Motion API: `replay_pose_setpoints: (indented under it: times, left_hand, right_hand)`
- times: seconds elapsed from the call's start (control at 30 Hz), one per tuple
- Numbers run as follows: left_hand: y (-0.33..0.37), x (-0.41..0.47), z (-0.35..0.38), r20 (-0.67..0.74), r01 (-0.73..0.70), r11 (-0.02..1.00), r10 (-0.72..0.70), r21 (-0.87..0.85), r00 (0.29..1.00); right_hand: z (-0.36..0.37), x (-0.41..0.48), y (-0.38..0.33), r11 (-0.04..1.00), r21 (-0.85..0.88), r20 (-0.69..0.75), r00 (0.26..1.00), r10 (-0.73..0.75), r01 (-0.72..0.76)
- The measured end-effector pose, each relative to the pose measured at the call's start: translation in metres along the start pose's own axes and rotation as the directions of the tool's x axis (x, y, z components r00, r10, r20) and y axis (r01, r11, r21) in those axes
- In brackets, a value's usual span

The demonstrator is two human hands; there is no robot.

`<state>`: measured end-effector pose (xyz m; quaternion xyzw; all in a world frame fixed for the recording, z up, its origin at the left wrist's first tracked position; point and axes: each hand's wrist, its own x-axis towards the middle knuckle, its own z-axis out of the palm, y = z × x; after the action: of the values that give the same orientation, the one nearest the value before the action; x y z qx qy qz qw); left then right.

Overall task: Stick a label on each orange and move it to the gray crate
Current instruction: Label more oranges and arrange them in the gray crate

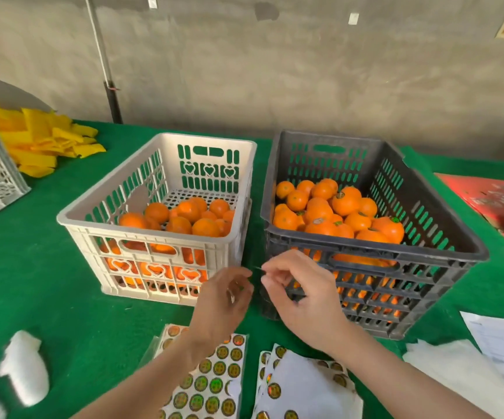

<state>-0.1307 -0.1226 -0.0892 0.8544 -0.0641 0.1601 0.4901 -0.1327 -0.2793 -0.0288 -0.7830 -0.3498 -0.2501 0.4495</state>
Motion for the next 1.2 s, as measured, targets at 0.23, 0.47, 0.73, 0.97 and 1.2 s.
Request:
replay_pose_setpoints:
  times: [0.23,0.47,0.73,0.97,1.2]
  left_hand:
    - [0.002,0.094,-0.1,-0.361,0.016,0.999,-0.005,0.029,0.933]
    - [-0.046,0.162,-0.141,-0.169,0.248,0.924,-0.206,0.29,0.964]
    - [-0.072,0.231,-0.071,0.501,-0.104,0.625,-0.504,0.774,0.704]
    - [-0.097,0.237,-0.042,0.587,-0.185,0.621,-0.54,0.762,0.603]
    - [-0.06,0.231,-0.102,0.414,0.608,0.676,-0.454,-0.417,0.789]
  right_hand:
    - [0.052,0.134,0.015,0.967,-0.253,0.133,0.991,0.013,0.021]
    - [0.105,0.184,0.071,0.894,-0.447,0.464,0.842,0.274,-0.044]
    - [0.109,0.187,0.09,0.894,-0.377,0.463,0.786,0.41,-0.244]
    - [0.107,0.188,0.097,0.896,-0.285,0.35,0.834,0.427,-0.34]
    - [0.097,0.192,0.098,0.887,0.103,0.16,0.888,0.431,-0.449]
